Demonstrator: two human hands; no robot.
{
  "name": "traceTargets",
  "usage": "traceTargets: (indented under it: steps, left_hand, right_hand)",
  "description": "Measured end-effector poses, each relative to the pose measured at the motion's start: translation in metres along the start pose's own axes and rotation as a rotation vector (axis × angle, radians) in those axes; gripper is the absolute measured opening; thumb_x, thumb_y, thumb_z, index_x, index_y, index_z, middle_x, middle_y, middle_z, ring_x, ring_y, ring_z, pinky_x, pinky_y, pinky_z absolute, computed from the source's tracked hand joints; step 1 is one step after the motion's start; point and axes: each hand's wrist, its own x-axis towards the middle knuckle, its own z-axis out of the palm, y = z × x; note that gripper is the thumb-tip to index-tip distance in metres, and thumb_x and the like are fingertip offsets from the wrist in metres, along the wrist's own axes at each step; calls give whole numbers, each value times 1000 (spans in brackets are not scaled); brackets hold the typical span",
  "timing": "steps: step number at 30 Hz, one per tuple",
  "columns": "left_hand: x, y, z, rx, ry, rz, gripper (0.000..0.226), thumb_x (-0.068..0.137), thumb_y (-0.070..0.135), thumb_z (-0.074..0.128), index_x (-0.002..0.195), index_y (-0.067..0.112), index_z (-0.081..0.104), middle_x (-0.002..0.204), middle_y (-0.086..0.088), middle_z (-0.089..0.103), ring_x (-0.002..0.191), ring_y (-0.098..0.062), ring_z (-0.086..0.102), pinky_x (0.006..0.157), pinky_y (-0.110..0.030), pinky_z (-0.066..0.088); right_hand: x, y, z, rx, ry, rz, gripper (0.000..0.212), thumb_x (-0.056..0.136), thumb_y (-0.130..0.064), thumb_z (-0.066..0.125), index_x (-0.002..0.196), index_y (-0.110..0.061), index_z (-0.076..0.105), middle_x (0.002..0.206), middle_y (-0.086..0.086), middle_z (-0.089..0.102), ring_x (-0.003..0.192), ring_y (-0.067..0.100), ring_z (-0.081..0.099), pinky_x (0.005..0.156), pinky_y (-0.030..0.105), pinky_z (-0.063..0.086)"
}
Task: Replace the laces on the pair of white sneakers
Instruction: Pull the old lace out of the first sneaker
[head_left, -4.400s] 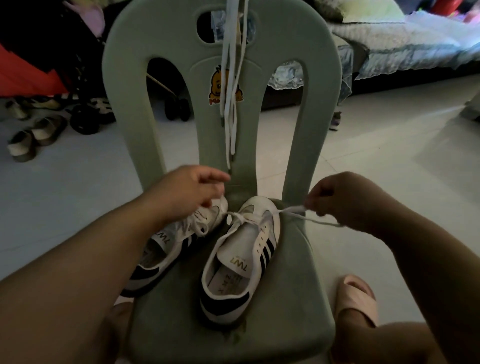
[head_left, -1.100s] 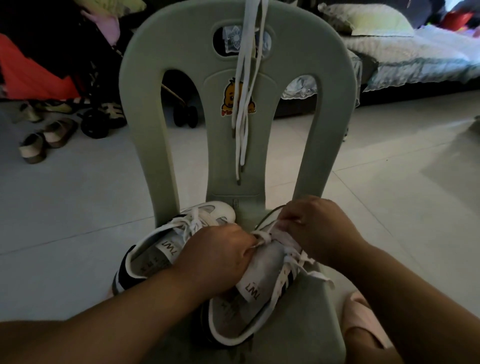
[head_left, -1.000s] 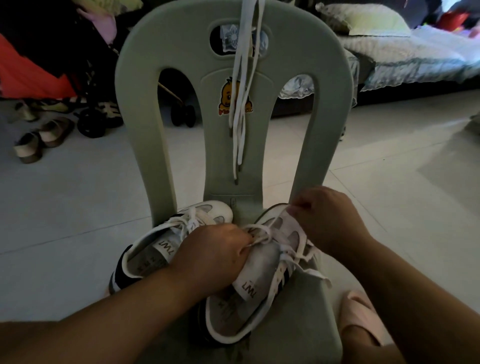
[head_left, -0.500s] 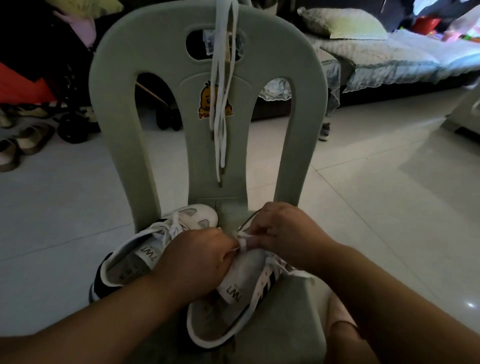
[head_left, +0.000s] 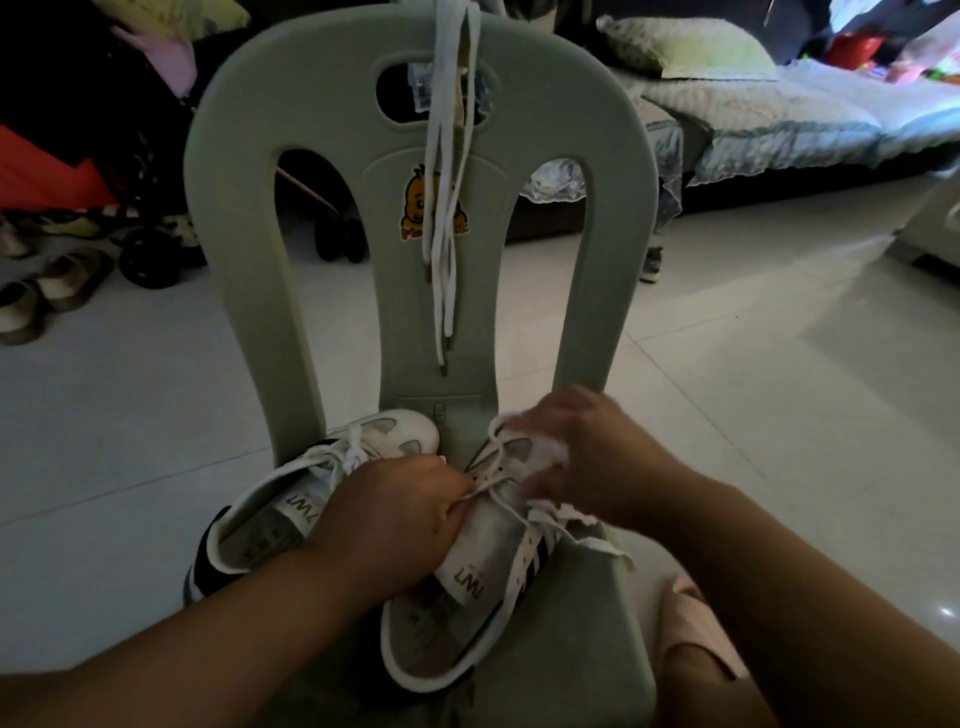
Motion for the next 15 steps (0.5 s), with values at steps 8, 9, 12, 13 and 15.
traceTargets:
  steps: [8, 9, 12, 13, 15]
  left_hand:
    - [0, 0, 3, 12, -12, 23, 32, 86, 38, 42, 72, 26, 69, 63, 8, 60, 54, -9, 56, 45, -24, 46]
    - [0, -1, 3, 3, -17, 18, 33, 86, 39, 42, 73, 26, 69, 64, 7, 60, 54, -9, 57, 45, -25, 47]
    - [0, -1, 3, -3, -20, 28, 34, 86, 38, 42, 74, 25, 71, 64, 6, 61, 55, -10, 58, 45, -25, 47]
    - [0, 0, 1, -2, -24, 37, 34, 86, 38, 42, 74, 25, 71, 63, 6, 60, 54, -10, 58, 45, -23, 46]
    - [0, 2, -1, -7, -29, 49, 32, 86, 36, 43, 74, 25, 71, 62, 7, 60, 54, -10, 58, 45, -22, 46]
  right_hand:
    - [4, -17, 11, -206, -21, -232, 30, 93, -45, 50, 121, -41, 60, 129, -10, 52, 121, 13, 40, 107, 38, 33]
    - [6, -18, 10, -234, -15, -223, 28, 93, -46, 51, 116, -37, 63, 121, -8, 57, 115, 13, 46, 105, 37, 36]
    - [9, -17, 3, -142, -22, -230, 23, 87, -42, 62, 100, -25, 71, 99, -5, 64, 94, 11, 55, 91, 31, 46]
    - [9, -15, 1, -90, -41, -221, 20, 85, -39, 66, 95, -22, 71, 94, -5, 64, 90, 10, 56, 85, 26, 48]
    - [8, -12, -2, 35, -64, -175, 14, 82, -35, 70, 86, -21, 70, 87, -7, 64, 83, 7, 58, 74, 18, 47]
